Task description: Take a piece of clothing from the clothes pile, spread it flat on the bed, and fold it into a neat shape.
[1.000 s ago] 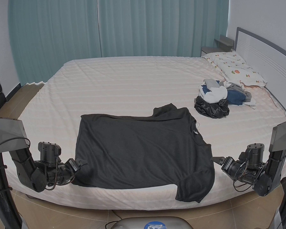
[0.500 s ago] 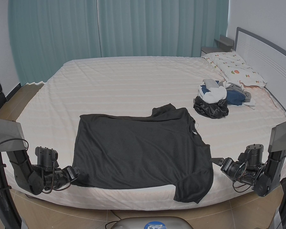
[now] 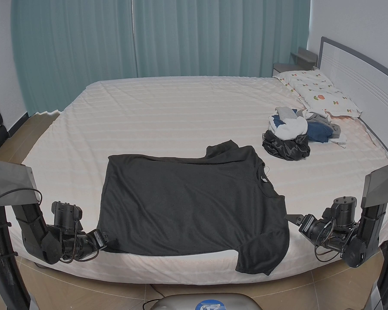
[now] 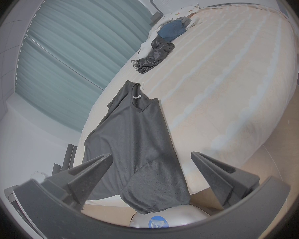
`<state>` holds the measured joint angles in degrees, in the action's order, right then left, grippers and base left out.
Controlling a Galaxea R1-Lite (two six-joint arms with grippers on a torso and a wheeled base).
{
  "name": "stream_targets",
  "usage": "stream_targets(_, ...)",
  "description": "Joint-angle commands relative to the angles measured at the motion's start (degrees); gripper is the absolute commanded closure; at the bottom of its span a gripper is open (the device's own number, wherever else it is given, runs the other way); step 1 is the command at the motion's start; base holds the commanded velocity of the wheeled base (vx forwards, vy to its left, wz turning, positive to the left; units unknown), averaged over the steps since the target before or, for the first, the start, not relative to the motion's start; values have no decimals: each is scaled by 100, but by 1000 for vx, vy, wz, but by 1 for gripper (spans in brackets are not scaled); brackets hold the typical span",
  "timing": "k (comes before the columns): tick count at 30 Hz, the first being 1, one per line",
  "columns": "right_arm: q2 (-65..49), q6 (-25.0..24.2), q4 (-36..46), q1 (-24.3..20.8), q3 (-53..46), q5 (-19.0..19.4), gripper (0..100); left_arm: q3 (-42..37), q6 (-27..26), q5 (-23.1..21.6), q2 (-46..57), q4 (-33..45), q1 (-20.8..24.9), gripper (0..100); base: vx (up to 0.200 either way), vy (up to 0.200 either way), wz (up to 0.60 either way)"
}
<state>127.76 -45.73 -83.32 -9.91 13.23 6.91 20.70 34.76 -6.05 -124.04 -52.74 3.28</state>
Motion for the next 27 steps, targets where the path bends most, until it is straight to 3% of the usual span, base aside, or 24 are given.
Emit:
stream_targets(1,48,11,9,-20,-22,3,0,57,14,25,-147,0,-3,100,0,0,0)
stream_targets(9,65,46,9,-20,-101,12,0,-22,-153,517,55,132,-3,100,0,0,0)
stream_targets(17,74,73,18,-20,-119,12,0,48,-452,552,337,1055,6,100,0,0,0)
stream_targets(27,74,81,18,-37,-127,12,0,48,-619,578,363,1090,-47,100,0,0,0)
